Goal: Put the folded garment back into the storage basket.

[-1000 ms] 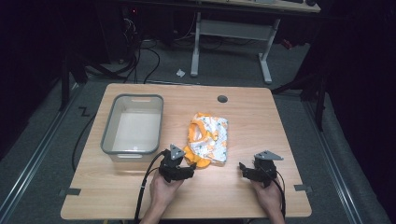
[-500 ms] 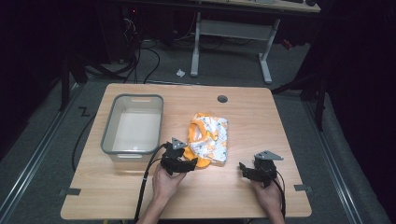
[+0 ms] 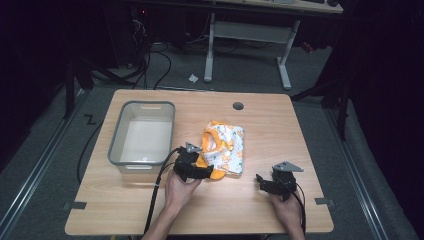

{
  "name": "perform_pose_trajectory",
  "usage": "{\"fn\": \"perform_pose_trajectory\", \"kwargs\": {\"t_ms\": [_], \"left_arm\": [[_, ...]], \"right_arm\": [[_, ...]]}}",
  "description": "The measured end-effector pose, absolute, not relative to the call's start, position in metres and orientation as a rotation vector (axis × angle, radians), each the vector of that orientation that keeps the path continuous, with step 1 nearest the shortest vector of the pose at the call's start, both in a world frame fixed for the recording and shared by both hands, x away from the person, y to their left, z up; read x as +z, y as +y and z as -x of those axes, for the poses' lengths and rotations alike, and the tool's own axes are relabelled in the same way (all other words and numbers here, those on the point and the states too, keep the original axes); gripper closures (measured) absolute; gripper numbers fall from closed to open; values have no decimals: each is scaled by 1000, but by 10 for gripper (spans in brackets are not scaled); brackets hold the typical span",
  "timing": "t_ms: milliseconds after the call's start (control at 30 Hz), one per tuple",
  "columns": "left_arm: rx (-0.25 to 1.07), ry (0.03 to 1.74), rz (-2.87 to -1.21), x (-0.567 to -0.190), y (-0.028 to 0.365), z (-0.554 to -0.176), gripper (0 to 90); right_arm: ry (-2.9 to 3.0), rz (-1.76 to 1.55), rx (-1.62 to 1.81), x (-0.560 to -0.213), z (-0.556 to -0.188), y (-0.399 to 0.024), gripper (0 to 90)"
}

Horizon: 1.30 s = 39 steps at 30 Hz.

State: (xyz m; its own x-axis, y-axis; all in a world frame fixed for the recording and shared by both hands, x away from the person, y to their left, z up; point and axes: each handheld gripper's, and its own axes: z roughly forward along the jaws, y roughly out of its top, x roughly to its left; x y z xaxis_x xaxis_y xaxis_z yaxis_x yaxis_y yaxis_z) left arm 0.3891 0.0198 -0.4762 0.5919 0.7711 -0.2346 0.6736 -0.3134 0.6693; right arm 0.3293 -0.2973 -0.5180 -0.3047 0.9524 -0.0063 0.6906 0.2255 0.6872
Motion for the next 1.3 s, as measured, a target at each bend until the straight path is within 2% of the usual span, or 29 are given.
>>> {"fn": "perform_pose_trajectory", "kwargs": {"t_ms": [200, 900, 1300], "left_arm": [[176, 1144, -2080, -471, 14, -399, 202], [219, 1151, -2106, -463, -7, -436, 195], [223, 1217, -2140, -479, -22, -461, 188]], "right_arm": [[2078, -1510, 821, -518, -329, -297, 267], [2078, -1509, 821, -518, -329, -298, 267], [2078, -1510, 821, -518, -329, -298, 267]]}}
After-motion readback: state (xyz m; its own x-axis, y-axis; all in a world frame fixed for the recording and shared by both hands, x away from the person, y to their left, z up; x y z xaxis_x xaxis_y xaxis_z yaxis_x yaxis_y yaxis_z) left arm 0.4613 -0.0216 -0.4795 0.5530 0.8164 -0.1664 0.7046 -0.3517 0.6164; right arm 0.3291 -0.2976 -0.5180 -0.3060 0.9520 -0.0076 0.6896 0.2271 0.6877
